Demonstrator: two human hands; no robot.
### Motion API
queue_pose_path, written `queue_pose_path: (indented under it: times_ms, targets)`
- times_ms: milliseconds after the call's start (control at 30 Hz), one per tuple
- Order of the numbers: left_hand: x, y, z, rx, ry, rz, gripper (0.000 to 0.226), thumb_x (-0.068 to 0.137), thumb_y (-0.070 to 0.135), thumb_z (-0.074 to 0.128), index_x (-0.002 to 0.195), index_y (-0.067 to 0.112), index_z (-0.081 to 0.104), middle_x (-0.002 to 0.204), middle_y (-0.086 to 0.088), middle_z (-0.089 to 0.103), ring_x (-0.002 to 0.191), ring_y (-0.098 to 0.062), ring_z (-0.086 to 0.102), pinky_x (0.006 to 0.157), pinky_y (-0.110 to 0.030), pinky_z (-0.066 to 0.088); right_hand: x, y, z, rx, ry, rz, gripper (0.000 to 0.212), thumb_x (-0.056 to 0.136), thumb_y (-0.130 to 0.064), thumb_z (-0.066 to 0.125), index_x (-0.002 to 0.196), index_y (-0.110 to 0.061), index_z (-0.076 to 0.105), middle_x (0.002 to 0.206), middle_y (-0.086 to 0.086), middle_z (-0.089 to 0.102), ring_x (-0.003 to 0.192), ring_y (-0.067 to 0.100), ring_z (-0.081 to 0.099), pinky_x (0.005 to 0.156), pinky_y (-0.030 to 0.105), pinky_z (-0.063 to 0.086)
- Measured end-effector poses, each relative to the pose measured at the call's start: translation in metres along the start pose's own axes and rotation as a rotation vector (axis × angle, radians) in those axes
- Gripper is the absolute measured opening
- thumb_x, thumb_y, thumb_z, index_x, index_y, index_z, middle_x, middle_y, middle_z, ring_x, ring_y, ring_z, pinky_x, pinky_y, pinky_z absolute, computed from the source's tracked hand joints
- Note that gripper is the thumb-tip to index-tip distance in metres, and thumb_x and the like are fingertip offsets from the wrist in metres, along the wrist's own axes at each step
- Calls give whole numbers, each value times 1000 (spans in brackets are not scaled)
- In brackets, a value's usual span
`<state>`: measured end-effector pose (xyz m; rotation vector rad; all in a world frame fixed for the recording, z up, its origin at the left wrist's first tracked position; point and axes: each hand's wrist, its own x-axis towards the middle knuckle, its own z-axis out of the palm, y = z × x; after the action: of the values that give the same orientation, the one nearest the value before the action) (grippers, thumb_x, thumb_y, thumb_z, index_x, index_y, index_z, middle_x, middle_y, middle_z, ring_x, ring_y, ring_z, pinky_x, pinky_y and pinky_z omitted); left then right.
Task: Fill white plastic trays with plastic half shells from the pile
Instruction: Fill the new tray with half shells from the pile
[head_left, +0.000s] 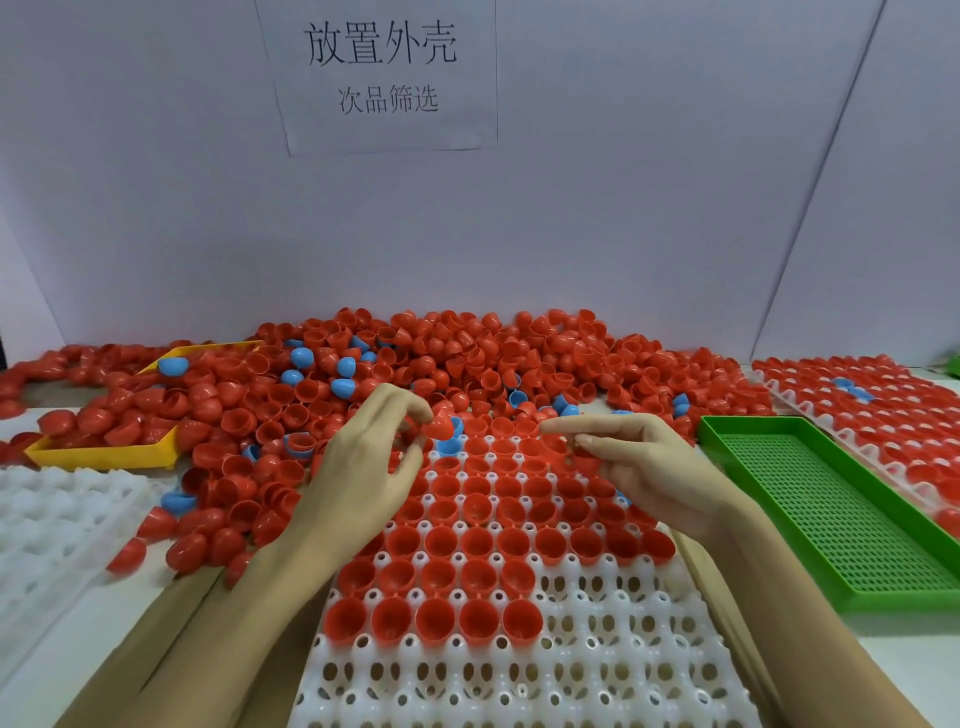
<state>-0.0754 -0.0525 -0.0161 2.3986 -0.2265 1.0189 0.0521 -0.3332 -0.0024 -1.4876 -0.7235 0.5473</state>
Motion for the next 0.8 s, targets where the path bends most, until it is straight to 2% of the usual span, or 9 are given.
queue_pose_path:
  times_ms: [100, 167, 233, 333, 467, 567, 667, 800]
  targets:
    - [0, 2, -1, 39, -20, 35, 22, 89, -3, 71, 98, 16, 63, 114, 12, 51, 93, -2, 62, 80, -24, 58, 1, -2, 2, 35, -35, 7, 34, 100, 2, 63, 129, -13, 75, 136, 10, 69, 132, 20, 63, 107, 28, 52]
    - [0, 4, -1, 44, -35, 44, 19, 89, -2, 72, 98, 15, 66, 115, 9, 51, 93, -4, 62, 79, -25, 58, 1, -2, 5, 26, -6, 9, 32, 93, -2, 74, 122, -14, 77, 123, 14, 72, 120, 28, 71, 100, 28, 56]
    - [0, 6, -1, 51, -62, 59, 16, 91, 1, 71, 100, 14, 67, 116, 7, 51, 90, -8, 64, 76, -27, 58, 0, -2, 8, -96, 9, -4, 24, 90, -6, 79, 113, -15, 79, 114, 11, 74, 112, 28, 74, 98, 29, 58]
    - [-1, 9, -2, 75, -96, 89, 15, 92, 3, 71, 103, 14, 68, 118, 6, 51, 90, -10, 64, 73, -27, 58, -1, -3, 12, -234, -1, -32, 14, 96, -5, 73, 103, -15, 79, 108, 7, 77, 105, 21, 75, 96, 30, 58]
    - [-2, 11, 0, 92, -116, 108, 17, 92, 6, 72, 104, 16, 67, 119, 8, 50, 89, -7, 62, 74, -23, 58, -7, -16, 4, -235, -22, -56, 11, 99, -16, 72, 109, -13, 77, 102, 5, 74, 84, 16, 70, 75, 23, 57]
    - [-3, 10, 2, 80, -118, 99, 16, 92, 9, 71, 105, 18, 67, 120, 11, 49, 91, -6, 61, 72, -27, 59, -15, -24, -7, -271, -196, 23, 18, 98, -20, 74, 114, -11, 73, 89, 0, 69, 68, 15, 61, 61, 21, 52]
    - [-3, 12, 4, 13, -130, 97, 17, 92, 9, 71, 105, 20, 69, 118, 11, 51, 98, -3, 61, 81, -27, 57, -18, -27, -5, -453, -390, 83, 19, 94, -25, 80, 111, -17, 74, 86, -1, 65, 65, 14, 54, 59, 19, 46]
    - [-4, 18, 4, -72, -244, 161, 13, 95, 12, 71, 105, 20, 73, 116, 10, 56, 104, -4, 63, 89, -27, 54, -16, -25, 5, -705, -425, 103, 19, 92, -29, 83, 106, -33, 72, 76, -6, 63, 60, 11, 50, 61, 21, 44]
